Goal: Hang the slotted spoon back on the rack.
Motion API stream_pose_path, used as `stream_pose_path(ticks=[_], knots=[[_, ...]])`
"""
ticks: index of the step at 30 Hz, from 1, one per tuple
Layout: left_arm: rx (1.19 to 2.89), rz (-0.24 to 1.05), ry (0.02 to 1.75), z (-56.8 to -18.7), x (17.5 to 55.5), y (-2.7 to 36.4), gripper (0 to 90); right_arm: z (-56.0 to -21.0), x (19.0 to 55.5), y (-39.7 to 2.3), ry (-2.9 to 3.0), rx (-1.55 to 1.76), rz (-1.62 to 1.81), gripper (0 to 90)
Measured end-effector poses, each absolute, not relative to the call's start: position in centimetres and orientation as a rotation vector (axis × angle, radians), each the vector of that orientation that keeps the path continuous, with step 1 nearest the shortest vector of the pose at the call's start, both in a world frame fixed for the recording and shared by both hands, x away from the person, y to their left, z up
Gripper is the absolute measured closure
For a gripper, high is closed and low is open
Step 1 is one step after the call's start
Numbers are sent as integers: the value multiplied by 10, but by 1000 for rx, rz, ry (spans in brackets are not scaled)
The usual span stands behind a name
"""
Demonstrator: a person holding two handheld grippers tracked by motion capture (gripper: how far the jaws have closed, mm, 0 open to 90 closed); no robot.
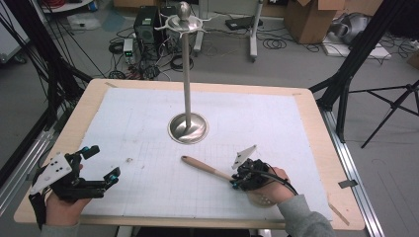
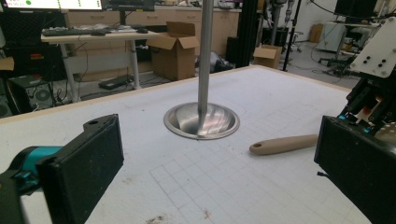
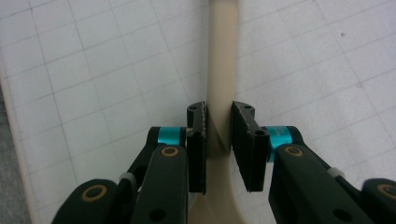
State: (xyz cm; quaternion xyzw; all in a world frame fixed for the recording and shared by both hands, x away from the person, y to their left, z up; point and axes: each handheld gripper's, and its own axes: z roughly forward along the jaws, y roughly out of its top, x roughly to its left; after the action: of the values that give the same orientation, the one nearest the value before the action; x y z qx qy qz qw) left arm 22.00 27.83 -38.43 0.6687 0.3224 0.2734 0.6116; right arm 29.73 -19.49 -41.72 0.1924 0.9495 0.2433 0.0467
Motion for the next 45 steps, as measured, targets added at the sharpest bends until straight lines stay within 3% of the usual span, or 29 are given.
stream_pose_path(ticks=[19, 45], knots=[[1546, 629, 742, -384, 220, 278, 17, -409, 303, -205, 2887, 641, 840, 783], [1553, 621, 728, -381, 219, 275, 17, -360, 313, -219, 2793, 621, 1027, 783]])
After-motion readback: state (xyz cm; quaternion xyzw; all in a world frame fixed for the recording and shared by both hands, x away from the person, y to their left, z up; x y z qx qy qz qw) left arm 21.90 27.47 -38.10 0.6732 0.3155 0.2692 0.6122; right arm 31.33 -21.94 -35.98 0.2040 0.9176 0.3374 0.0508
